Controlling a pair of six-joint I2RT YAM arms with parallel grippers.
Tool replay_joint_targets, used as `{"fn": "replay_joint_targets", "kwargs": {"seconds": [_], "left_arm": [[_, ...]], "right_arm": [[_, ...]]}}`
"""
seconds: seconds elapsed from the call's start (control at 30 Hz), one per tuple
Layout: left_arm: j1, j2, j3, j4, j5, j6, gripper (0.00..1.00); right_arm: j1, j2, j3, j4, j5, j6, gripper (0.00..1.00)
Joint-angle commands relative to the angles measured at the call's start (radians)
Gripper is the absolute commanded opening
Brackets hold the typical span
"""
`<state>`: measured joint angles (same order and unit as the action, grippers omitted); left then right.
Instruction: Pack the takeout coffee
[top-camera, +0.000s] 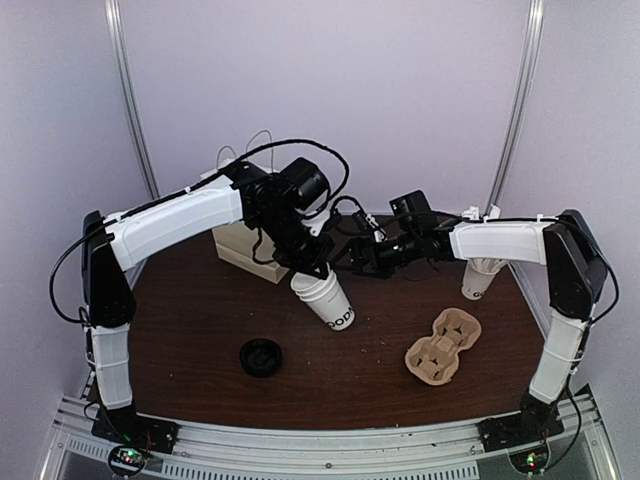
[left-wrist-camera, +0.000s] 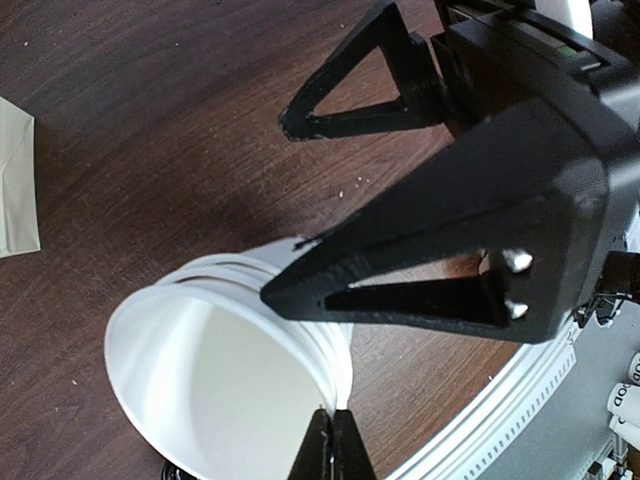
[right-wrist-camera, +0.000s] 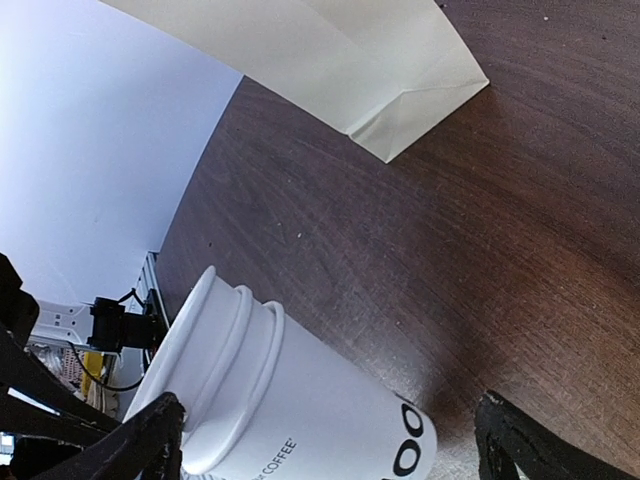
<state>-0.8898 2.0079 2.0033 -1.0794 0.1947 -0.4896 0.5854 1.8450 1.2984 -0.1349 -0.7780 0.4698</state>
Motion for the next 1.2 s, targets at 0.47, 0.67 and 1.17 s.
{"fn": "replay_joint_targets", "kwargs": {"seconds": [0.47,0.67,1.17], "left_arm": [[0.002,-0.105,-0.057,0.091,-0.060,-0.032,0.00],[0.002,-0.103,-0.084,0.104,-0.083,-0.033,0.00],[0.002,-0.094,-0.103,0.170,-0.033,-0.056,0.00]], "right_arm": [[0.001,0.039,-0.028,-0.105,0.190,-0.067,1.00],[-0.005,-0.057,-0.102,0.073,-0.036,-0.054,1.00],[0.033,-0.087,-0.134,0.200,-0.106,0.010,1.00]]}}
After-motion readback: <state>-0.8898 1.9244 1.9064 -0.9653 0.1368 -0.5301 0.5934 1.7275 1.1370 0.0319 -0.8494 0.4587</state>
